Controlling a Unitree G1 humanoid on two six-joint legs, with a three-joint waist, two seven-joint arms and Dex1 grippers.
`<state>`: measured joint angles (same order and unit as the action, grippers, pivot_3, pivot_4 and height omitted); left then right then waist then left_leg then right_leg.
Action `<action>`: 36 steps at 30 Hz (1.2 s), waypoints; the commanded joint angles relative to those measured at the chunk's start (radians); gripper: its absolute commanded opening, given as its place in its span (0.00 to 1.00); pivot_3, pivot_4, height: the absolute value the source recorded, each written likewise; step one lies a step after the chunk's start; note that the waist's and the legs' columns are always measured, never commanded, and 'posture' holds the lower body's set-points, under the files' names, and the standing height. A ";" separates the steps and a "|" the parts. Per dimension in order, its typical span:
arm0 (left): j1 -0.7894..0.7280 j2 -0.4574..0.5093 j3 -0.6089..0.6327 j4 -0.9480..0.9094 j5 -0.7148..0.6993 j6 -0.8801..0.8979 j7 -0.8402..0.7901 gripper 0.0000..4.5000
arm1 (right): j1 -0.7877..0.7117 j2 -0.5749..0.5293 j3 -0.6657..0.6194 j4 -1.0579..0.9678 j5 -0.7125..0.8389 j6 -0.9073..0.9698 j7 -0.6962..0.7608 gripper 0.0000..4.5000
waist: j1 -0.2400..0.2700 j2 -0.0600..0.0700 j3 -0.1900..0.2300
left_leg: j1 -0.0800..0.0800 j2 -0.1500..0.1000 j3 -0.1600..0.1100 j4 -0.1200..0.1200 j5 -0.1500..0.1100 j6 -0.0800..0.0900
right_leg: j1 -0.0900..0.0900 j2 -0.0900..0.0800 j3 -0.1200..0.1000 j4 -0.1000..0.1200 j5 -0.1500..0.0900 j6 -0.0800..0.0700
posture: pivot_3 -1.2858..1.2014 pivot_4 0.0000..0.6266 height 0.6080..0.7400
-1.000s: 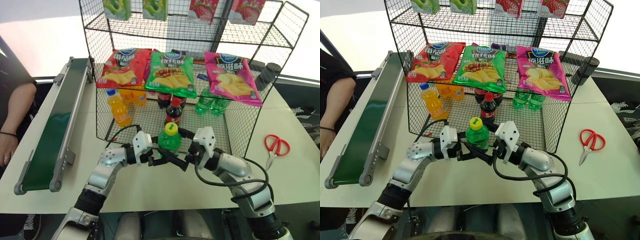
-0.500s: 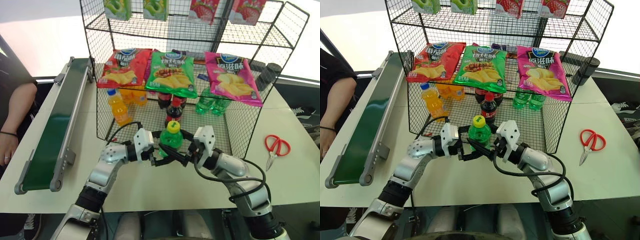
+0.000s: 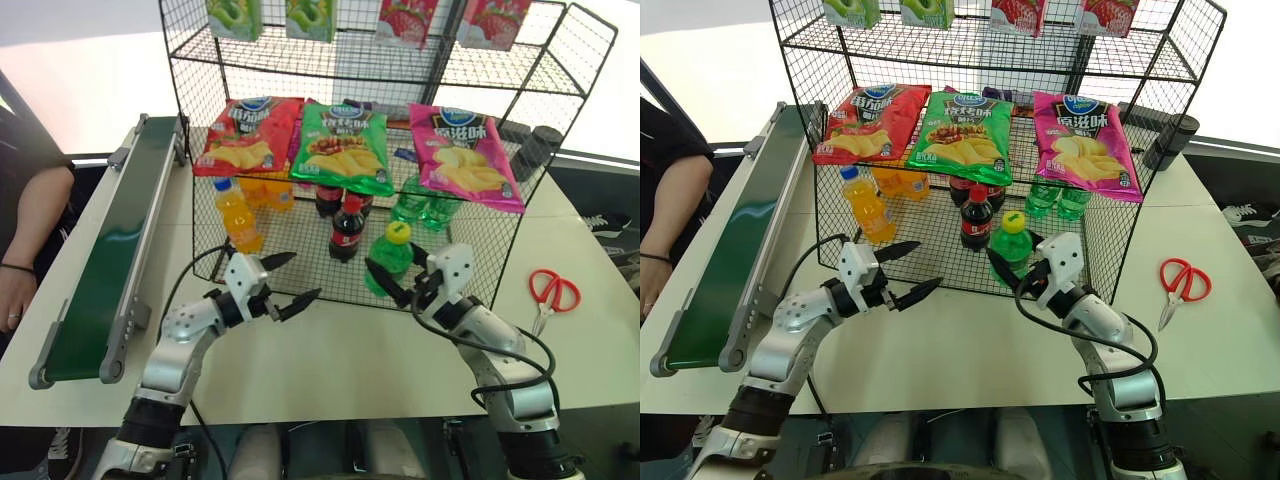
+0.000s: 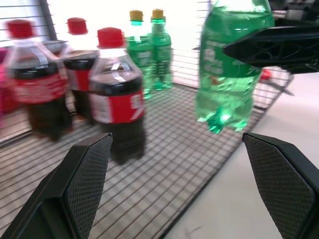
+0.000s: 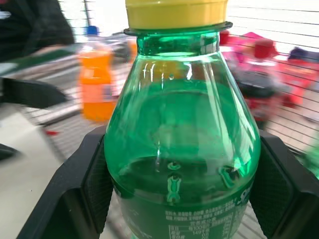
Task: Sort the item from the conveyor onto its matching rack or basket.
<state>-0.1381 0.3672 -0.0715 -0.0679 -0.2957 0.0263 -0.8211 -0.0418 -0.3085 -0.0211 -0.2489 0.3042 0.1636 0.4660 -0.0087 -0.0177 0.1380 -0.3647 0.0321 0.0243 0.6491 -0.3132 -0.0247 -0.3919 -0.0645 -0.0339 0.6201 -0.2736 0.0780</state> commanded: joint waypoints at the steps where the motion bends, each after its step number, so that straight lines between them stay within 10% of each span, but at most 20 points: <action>1: 0.028 0.014 0.042 -0.077 -0.022 0.004 0.027 0.99 | -0.011 0.011 -0.053 0.011 -0.027 -0.064 -0.048 0.67 | -0.001 0.000 0.000 | 0.000 0.000 0.000 0.000 0.000 0.000 | 0.000 0.000 0.000 0.000 0.000 0.000 | 0.52 0.24 1.00; 36: 0.054 0.057 0.030 -0.156 -0.058 0.081 -0.027 0.99 | -0.291 0.091 -0.182 0.610 -0.070 -0.363 -0.194 0.67 | -0.005 0.003 0.001 | 0.006 0.000 0.004 -0.001 0.000 0.000 | 0.000 0.000 0.005 0.006 0.000 0.000 | 0.52 0.24 1.00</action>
<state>-0.0845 0.4149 -0.0374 -0.1797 -0.3381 0.1046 -0.8434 -0.3022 -0.2156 -0.1761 0.3822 0.2188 -0.1581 0.2662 -0.0138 -0.0144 0.1386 -0.3585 0.0324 0.0281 0.6483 -0.3131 -0.0248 -0.3914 -0.0650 -0.0294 0.6264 -0.2738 0.0777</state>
